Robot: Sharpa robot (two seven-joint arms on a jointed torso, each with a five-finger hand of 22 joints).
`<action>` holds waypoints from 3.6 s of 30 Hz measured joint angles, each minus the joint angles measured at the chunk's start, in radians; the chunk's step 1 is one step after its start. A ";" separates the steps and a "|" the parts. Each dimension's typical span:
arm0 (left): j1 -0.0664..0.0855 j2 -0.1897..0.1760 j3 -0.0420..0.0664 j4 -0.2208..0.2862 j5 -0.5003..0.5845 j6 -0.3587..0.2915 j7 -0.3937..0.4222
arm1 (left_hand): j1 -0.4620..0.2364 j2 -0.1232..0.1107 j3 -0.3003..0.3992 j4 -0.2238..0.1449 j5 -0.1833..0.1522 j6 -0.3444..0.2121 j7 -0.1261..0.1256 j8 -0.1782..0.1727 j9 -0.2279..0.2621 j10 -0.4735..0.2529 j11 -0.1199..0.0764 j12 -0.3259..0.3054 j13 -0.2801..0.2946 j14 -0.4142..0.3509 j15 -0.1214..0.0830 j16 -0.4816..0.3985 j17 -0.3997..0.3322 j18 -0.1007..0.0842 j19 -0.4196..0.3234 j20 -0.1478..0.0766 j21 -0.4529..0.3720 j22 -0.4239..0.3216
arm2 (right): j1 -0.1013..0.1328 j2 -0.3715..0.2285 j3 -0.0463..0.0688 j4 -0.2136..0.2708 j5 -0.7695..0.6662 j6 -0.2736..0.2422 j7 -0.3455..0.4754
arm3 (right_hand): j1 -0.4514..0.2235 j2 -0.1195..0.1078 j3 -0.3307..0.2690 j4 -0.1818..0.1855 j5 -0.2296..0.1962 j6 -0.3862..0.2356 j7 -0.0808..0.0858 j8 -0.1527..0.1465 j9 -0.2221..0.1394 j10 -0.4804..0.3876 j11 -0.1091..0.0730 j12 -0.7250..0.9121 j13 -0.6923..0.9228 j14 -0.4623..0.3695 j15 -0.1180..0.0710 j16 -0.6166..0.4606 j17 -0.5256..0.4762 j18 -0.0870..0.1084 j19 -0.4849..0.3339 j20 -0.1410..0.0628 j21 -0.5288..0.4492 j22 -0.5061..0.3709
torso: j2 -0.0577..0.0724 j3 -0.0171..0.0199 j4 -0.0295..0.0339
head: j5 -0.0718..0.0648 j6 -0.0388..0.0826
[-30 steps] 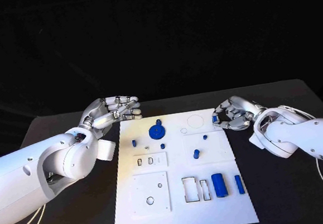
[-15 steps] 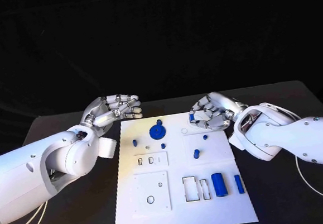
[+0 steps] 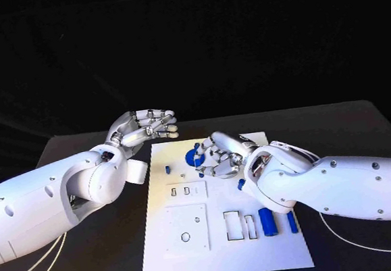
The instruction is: Assemble the parts on the task board
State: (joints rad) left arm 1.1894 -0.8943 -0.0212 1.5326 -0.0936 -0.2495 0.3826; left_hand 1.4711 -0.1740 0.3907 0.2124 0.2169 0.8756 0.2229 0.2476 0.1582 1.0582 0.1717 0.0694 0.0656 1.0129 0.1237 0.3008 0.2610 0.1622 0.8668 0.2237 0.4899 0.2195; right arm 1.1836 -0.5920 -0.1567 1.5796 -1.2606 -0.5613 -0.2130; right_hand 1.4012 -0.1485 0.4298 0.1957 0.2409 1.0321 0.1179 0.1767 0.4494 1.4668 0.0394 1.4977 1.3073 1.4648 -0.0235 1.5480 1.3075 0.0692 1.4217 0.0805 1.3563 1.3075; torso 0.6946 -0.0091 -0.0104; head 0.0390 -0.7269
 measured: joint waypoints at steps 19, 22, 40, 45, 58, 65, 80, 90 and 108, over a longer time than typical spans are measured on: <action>0.000 0.002 0.000 -0.001 -0.002 0.005 0.000 | 0.000 0.000 0.000 0.000 0.000 0.000 0.000 0.000 0.000 0.000 0.000 0.000 0.000 0.000 0.000 0.000 0.001 0.000 0.000 0.000 0.000 0.000 | -0.072 0.080 -0.005 -0.051 -0.125 0.034 -0.064 | -0.011 -0.008 0.003 -0.002 -0.004 -0.002 -0.002 0.002 0.000 0.000 0.000 0.000 0.001 0.000 0.000 0.000 0.000 0.000 0.004 -0.004 0.000 0.000 | 0.001 0.0020 -0.0001 | 0.023 -0.013; 0.000 0.002 0.000 -0.001 -0.003 0.005 -0.001 | 0.000 0.000 0.000 0.000 0.000 0.000 0.000 0.000 0.000 0.000 0.000 0.000 0.000 0.000 0.000 0.000 0.001 0.000 0.000 0.000 0.000 0.000 | -0.076 0.082 -0.005 -0.053 -0.135 0.040 -0.068 | -0.016 -0.014 0.003 -0.002 -0.004 -0.002 -0.002 0.006 0.000 0.000 0.000 0.000 0.001 0.000 0.000 0.000 0.000 0.000 0.004 -0.004 0.000 0.001 | 0.002 0.0019 -0.0003 | 0.025 -0.015; 0.000 0.002 0.000 -0.001 -0.009 0.009 -0.003 | 0.000 0.000 0.000 0.000 0.000 0.000 0.000 0.000 0.000 0.000 0.000 0.000 0.000 0.000 0.000 0.000 0.001 0.000 0.000 0.000 0.000 0.000 | -0.080 0.083 -0.006 -0.068 -0.167 0.082 -0.084 | -0.036 -0.028 0.003 -0.003 -0.005 -0.001 -0.002 0.007 0.016 0.000 0.000 0.000 0.000 0.000 0.000 0.000 0.000 0.000 0.004 -0.004 0.000 0.000 | 0.002 0.0033 -0.0010 | 0.029 -0.021; 0.000 0.001 0.000 0.000 -0.010 0.009 -0.004 | 0.000 0.000 0.000 0.000 0.000 0.000 0.000 0.000 0.000 0.000 0.000 0.000 0.000 0.000 0.000 -0.004 0.002 0.000 0.000 0.000 0.000 0.000 | -0.079 0.084 -0.006 -0.073 -0.175 0.086 -0.084 | -0.040 -0.032 0.002 -0.003 -0.005 -0.002 -0.002 0.007 0.018 0.000 0.000 0.000 0.000 0.000 0.000 0.000 0.001 0.000 0.004 -0.003 0.000 0.000 | 0.002 0.0034 -0.0008 | 0.029 -0.021; 0.000 -0.001 0.000 0.000 -0.012 0.011 -0.005 | 0.000 0.000 0.000 0.000 0.000 0.000 0.000 0.000 0.000 0.000 0.000 0.000 0.000 0.000 0.000 -0.004 0.002 0.000 0.000 0.000 0.000 0.001 | -0.079 0.087 -0.006 -0.074 -0.189 0.090 -0.086 | -0.045 -0.037 0.002 -0.003 -0.005 -0.002 -0.002 0.007 0.015 0.000 0.000 0.000 0.000 0.000 0.000 0.000 0.000 0.000 0.003 -0.003 -0.001 0.000 | 0.002 0.0032 -0.0007 | 0.029 -0.021; 0.000 -0.002 0.000 0.000 -0.012 0.011 -0.006 | 0.000 0.000 0.000 0.000 0.000 0.000 0.000 0.000 0.000 0.000 0.000 0.000 0.000 0.000 0.000 -0.004 0.002 0.000 0.000 0.000 0.000 0.001 | -0.079 0.088 -0.006 -0.073 -0.195 0.093 -0.088 | -0.057 -0.049 0.002 -0.003 -0.005 -0.005 0.001 0.007 0.016 0.000 0.000 0.000 0.000 0.000 0.000 0.000 0.000 0.000 0.003 -0.003 -0.004 0.000 | 0.002 0.0028 -0.0005 | 0.028 -0.021; 0.000 -0.003 0.000 0.000 -0.013 0.012 -0.007 | 0.000 0.000 0.000 0.000 0.000 0.000 0.000 0.000 0.000 0.000 0.000 0.000 0.000 0.000 0.000 -0.004 0.002 0.000 0.000 0.000 0.000 0.000 | -0.080 0.089 -0.008 -0.072 -0.202 0.102 -0.093 | -0.087 -0.079 -0.012 -0.002 -0.005 -0.030 0.012 -0.001 0.013 0.000 0.000 -0.012 0.000 0.000 0.000 0.000 0.000 0.000 0.003 -0.003 -0.011 0.000 | 0.002 0.0032 -0.0002 | 0.028 -0.019; 0.000 -0.003 0.000 0.000 -0.013 0.013 -0.009 | 0.000 0.000 0.000 0.000 0.000 0.000 0.000 0.000 0.000 0.000 0.000 0.000 0.000 0.000 0.000 -0.004 0.002 0.000 0.000 0.000 0.000 0.000 | -0.080 0.089 -0.008 -0.072 -0.204 0.102 -0.094 | -0.103 -0.095 -0.044 0.007 -0.005 -0.058 0.021 -0.018 0.008 0.000 0.007 -0.025 0.000 0.000 0.000 0.000 0.000 0.000 -0.004 0.004 -0.024 0.000 | 0.003 0.0037 0.0000 | 0.028 -0.019; 0.000 -0.004 0.000 -0.002 -0.015 0.014 -0.011 | -0.004 0.004 0.000 0.000 0.000 0.000 0.000 0.000 0.000 0.000 0.000 0.000 0.000 0.000 0.000 -0.004 0.004 0.000 0.000 0.000 0.005 0.002 | -0.080 0.063 -0.008 -0.039 -0.204 0.064 -0.089 | -0.060 -0.053 -0.377 0.098 0.001 -0.101 0.037 -0.055 0.002 0.000 0.022 -0.043 0.000 0.000 0.015 0.000 0.000 0.000 -0.006 0.016 -0.042 0.001 | 0.003 0.0037 0.0000 | 0.027 -0.017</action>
State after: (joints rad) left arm 1.1897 -0.8982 -0.0215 1.5307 -0.1083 -0.2355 0.3716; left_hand 1.4669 -0.1699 0.3906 0.2125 0.2169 0.8756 0.2229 0.2476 0.1582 1.0582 0.1716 0.0694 0.0655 1.0129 0.1237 0.2968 0.2651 0.1621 0.8668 0.2236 0.4950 0.2211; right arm 1.1035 -0.5294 -0.1650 1.5409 -1.4651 -0.4973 -0.3022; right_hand 1.3409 -0.2012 0.0526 0.2938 0.2422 0.9307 0.1550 0.1215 0.4516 1.4668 0.0613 1.4550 1.3073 1.4647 -0.0088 1.5480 1.3074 0.0692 1.4160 0.0969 1.3147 1.3080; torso 0.6973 -0.0054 -0.0104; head 0.0662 -0.7438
